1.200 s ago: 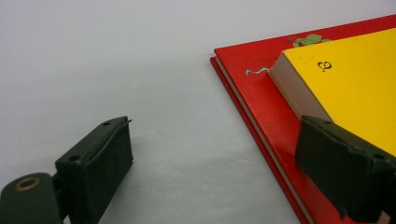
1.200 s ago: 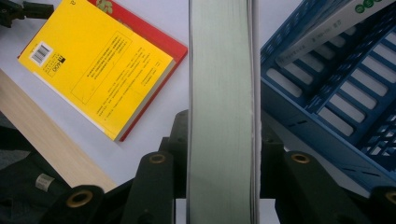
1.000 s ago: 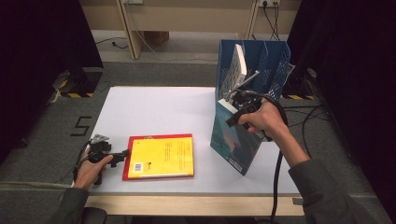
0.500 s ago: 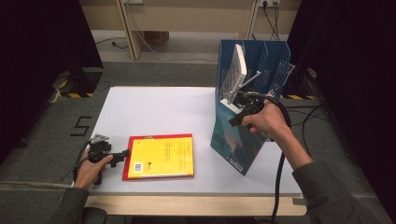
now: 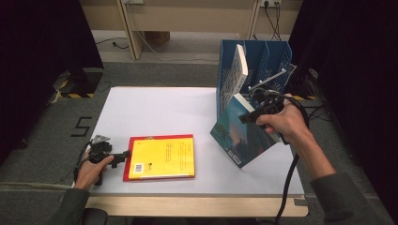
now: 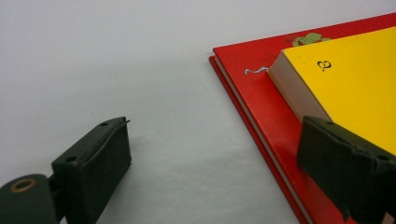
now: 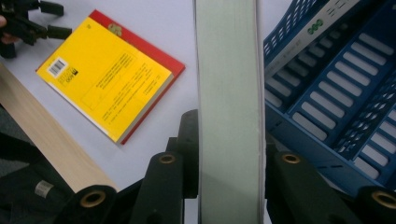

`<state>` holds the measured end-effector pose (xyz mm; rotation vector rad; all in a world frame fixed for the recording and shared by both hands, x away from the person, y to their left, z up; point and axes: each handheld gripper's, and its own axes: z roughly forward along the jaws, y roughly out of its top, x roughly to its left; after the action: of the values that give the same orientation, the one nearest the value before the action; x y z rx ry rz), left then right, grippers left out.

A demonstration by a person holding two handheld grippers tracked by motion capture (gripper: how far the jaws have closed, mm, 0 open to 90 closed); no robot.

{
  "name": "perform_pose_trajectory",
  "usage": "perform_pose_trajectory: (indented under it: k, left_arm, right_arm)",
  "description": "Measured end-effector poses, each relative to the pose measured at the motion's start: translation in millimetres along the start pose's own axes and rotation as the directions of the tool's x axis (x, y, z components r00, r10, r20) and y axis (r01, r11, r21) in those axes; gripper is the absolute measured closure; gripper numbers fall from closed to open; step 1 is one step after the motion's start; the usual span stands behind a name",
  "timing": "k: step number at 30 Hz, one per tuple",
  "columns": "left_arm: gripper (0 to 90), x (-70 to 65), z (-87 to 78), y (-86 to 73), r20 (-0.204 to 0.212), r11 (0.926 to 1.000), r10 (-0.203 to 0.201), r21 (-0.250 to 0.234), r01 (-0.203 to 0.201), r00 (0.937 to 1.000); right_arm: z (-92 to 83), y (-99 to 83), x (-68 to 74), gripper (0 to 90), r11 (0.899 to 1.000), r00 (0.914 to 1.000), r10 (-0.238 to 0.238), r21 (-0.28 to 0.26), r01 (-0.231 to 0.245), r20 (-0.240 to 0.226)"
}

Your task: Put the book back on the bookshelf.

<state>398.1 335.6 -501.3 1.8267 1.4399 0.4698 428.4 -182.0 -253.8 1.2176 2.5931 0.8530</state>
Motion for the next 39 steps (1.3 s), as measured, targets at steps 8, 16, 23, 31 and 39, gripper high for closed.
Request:
perform_pose_trajectory:
  k: [8, 16, 23, 31, 39]
  left_arm:
    - [8.8, 0.1, 0.0, 0.1, 0.001, 1.0000, 0.001, 0.002, -0.001, 1.0000]
    - [8.7, 0.0, 0.2, 0.3, 0.002, 1.0000, -0.001, 0.002, 0.001, 1.0000]
    - [8.0, -0.2, 0.5, 0.8, 0.002, 1.0000, 0.002, 0.007, -0.002, 1.0000]
    - [7.1, -0.5, 0.9, 0.7, 0.003, 1.0000, 0.004, 0.007, -0.004, 1.0000]
    - [10.5, 4.8, -1.4, 1.0, -0.015, 1.0000, 0.005, -0.004, -0.005, 0.9999]
  right_arm:
    - [-24.2, -1.0, -3.0, 73.7, 1.000, 0.9999, 0.014, -0.027, -0.013, 0.010]
    - [-59.0, -3.0, -7.9, 73.7, 0.999, 0.9964, 0.039, -0.028, -0.037, 0.075]
    - [-79.0, 1.1, -15.7, 73.7, 0.998, 0.9895, 0.061, -0.041, -0.056, 0.131]
    - [-96.8, 16.7, -26.9, 73.7, 0.994, 0.9779, 0.092, -0.076, -0.079, 0.188]
    - [-101.9, 43.3, -44.0, 73.7, 0.988, 0.9627, 0.132, -0.108, -0.109, 0.236]
